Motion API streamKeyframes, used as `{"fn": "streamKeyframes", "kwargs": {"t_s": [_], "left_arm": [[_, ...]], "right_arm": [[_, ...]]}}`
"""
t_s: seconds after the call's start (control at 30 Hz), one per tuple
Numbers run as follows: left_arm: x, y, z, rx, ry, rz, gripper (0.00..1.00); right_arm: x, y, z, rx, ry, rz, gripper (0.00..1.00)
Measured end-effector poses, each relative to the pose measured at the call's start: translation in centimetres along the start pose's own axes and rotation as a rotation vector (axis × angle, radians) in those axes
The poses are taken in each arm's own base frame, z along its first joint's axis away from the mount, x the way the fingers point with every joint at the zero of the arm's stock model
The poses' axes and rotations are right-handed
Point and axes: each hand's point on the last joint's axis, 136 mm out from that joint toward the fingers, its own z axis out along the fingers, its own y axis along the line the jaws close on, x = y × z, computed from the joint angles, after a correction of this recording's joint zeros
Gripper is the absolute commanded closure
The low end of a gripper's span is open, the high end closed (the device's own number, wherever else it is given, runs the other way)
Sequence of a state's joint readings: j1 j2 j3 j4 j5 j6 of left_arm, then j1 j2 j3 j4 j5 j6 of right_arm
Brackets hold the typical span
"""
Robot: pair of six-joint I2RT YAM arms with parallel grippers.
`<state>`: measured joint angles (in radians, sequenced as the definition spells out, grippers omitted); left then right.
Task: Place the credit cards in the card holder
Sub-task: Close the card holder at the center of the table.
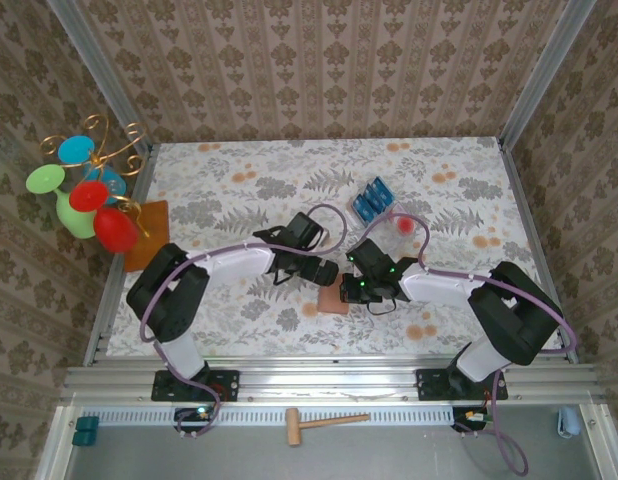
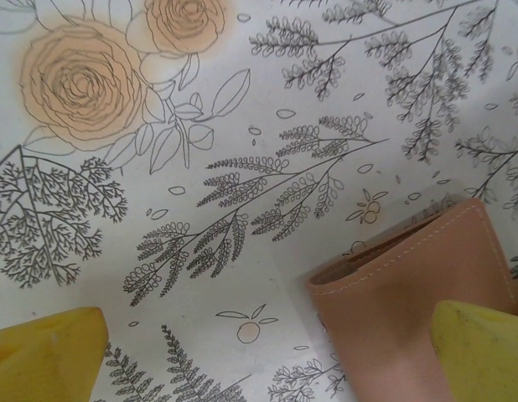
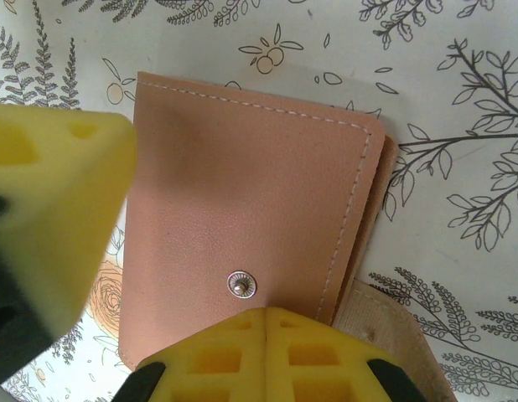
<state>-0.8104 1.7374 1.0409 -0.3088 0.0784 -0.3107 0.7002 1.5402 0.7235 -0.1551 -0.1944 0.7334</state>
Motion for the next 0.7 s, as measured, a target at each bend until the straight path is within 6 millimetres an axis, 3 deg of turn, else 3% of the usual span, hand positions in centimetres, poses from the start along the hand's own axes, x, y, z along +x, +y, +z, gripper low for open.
{"fn": "streamKeyframes", "kwargs": {"t_s": [0.37, 0.5, 0.7], "left_arm": [[0.8, 0.8, 1.3, -0.087, 0.046, 0.032, 0.00], [0.8, 0.7, 1.3, -0.112, 0.041, 0.050, 0.00], [0.8, 0.6, 1.3, -0.133, 0.036, 0.062, 0.00]], "right_arm": [[-0.6, -0.2, -0.9, -0.002, -0.017, 0.016, 1.00], [-2.0, -0.1, -3.7, -0.021, -0.075, 0.042, 0.90], [-4.8, 0.4, -8.1, -0.022, -0.169, 0.051, 0.68]]}}
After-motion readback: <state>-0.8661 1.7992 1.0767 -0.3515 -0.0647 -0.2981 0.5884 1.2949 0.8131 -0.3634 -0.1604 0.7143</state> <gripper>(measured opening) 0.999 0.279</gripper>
